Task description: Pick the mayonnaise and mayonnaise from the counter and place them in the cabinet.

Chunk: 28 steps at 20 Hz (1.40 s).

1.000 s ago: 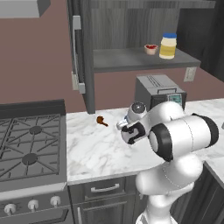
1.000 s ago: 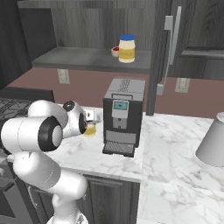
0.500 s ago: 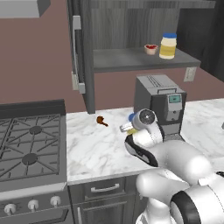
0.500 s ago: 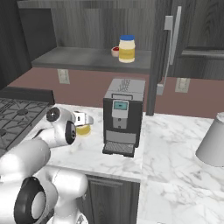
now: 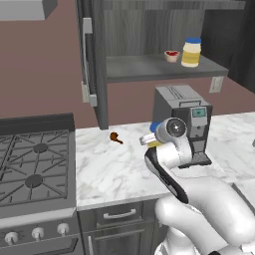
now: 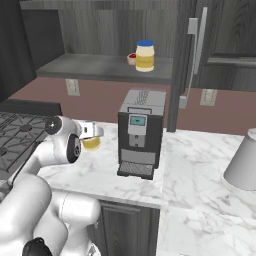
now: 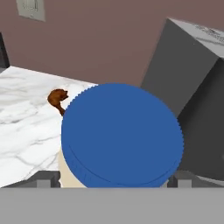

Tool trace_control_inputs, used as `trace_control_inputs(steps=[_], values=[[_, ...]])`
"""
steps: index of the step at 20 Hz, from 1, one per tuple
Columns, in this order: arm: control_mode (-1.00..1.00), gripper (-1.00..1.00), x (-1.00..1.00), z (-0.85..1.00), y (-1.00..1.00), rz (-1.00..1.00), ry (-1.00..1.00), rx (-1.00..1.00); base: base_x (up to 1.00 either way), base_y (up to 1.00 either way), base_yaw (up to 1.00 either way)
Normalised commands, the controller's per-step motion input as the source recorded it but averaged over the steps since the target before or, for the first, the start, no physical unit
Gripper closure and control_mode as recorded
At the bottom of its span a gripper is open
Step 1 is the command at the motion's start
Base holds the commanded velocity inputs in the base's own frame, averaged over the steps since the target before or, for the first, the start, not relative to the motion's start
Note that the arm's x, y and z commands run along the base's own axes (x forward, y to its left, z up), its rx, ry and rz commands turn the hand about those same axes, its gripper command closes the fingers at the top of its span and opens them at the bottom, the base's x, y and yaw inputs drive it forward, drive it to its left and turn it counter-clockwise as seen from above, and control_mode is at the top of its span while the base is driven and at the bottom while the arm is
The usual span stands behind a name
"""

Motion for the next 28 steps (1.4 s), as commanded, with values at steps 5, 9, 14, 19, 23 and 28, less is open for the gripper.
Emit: trace_control_inputs(steps=[5, 9, 14, 19, 23, 28], values=[[-1.0, 1.0, -0.23, 0.52, 0.0, 0.0, 0.0, 0.0, 0.0, 0.0, 0.0], [-1.0, 1.0, -0.33, 0.66, 0.0, 0.0, 0.0, 0.0, 0.0, 0.0, 0.0], [-1.0, 1.0, -0.34, 0.5, 0.0, 0.0, 0.0, 0.0, 0.0, 0.0, 0.0], [-1.0, 1.0, -0.41, 0.37, 0.0, 0.0, 0.0, 0.0, 0.0, 0.0, 0.0], [-1.0, 1.0, -0.39, 0.43, -0.01, 0.02, -0.01, 0.0, 0.0, 0.0, 0.0], [-1.0, 1.0, -0.29, 0.55, -0.09, 0.06, -0.04, 0.0, 0.0, 0.0, 0.0]])
